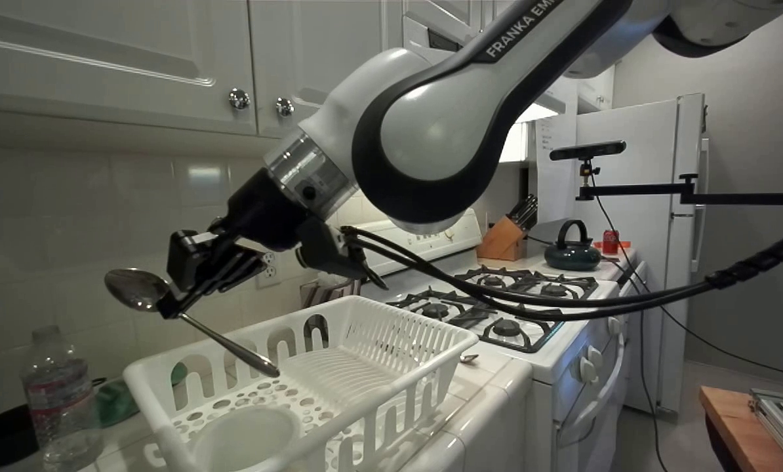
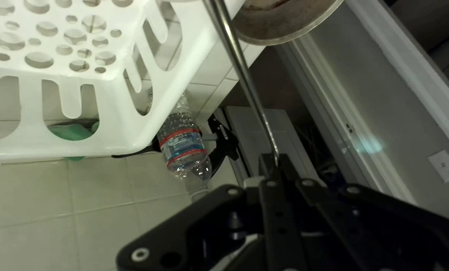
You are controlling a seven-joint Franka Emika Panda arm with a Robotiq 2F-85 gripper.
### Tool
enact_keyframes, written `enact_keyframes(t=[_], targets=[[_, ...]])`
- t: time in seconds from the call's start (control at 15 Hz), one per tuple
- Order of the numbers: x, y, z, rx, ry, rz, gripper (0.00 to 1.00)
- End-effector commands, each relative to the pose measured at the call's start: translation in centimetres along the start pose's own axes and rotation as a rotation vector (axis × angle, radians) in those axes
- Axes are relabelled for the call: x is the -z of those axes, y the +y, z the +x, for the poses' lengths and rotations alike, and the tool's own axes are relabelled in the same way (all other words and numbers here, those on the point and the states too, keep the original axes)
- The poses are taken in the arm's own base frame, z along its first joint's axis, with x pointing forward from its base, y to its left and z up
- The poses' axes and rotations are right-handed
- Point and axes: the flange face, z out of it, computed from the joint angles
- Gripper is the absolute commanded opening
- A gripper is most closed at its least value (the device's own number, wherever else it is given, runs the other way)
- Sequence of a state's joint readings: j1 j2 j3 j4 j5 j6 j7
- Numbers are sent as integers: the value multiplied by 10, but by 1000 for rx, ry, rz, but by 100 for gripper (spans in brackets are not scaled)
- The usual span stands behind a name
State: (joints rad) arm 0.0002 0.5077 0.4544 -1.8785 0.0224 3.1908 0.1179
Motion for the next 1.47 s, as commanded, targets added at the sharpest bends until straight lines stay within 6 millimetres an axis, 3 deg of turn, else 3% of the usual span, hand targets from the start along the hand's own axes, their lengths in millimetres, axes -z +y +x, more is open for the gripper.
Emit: enact_keyframes(t=[0.0,1.4], targets=[[-15,3,-2,29,4,48,1],[-52,25,-50,208,70,171,1]])
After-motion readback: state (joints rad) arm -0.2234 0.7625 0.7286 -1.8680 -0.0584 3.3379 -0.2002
